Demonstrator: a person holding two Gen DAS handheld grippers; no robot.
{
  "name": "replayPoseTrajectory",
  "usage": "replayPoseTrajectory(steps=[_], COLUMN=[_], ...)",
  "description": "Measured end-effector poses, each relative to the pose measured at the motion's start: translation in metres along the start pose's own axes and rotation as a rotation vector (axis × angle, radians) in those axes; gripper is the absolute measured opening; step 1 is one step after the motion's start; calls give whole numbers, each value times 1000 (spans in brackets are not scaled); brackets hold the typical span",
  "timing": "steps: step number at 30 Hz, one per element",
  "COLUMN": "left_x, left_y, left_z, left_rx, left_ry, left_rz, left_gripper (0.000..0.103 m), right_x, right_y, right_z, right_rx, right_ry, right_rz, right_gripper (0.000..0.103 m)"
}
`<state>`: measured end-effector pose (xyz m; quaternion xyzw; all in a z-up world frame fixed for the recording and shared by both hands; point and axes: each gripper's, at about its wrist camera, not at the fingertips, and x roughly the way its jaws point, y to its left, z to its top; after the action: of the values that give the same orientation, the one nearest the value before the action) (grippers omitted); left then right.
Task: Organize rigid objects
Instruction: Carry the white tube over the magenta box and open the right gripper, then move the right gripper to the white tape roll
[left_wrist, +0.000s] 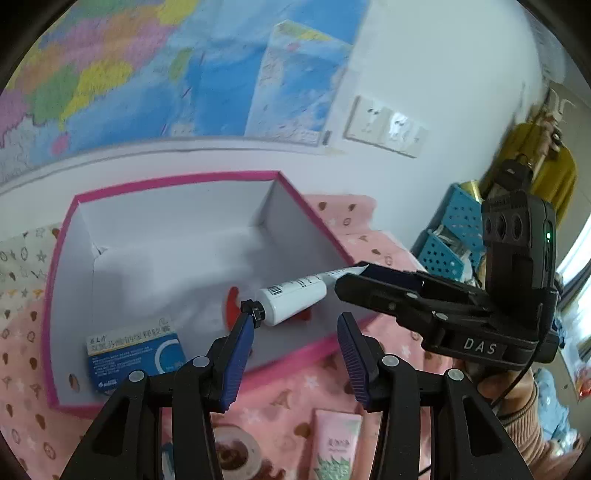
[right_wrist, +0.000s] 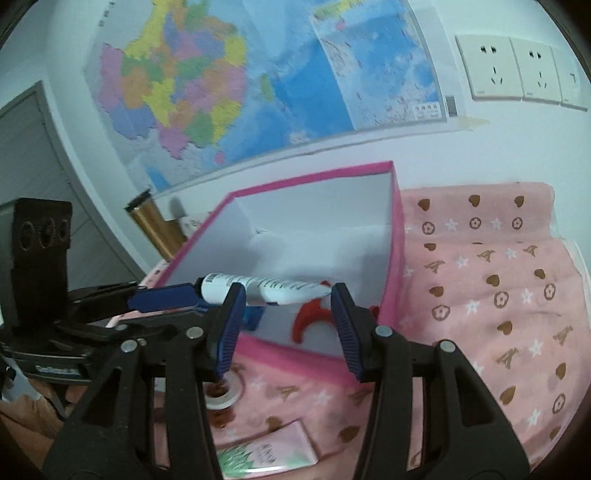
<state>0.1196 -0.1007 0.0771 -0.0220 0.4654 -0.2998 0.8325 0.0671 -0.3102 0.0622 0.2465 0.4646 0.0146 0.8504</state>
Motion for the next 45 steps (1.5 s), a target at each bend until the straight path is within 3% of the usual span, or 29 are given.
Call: replayPoseTrajectory(steps=[5, 10, 14, 20, 32, 45], left_x=[19, -10, -39, -54, -36, -30], left_y=[8, 12, 17, 27, 43, 58], left_z=[0, -15, -32, -66, -116, -145], left_rx=[-1, 13, 25, 4, -55, -98], left_ry=[43, -42, -96, -78, 32, 79], left_rz=[15, 46, 28, 57, 84, 131], left_gripper=[47, 47, 50, 50, 50, 50], right_x=[14, -7, -27, -20, 26, 76], right_y=[-6, 9, 31, 59, 69, 72], right_z=[-3, -10, -23, -50, -76, -90], right_rx=[22, -27, -90, -160, -115, -110], right_ry=[10, -43, -52, 45, 197, 337], right_rz=[-29, -50, 22, 97, 150, 109], right_gripper=[51, 51, 51, 51, 51, 51])
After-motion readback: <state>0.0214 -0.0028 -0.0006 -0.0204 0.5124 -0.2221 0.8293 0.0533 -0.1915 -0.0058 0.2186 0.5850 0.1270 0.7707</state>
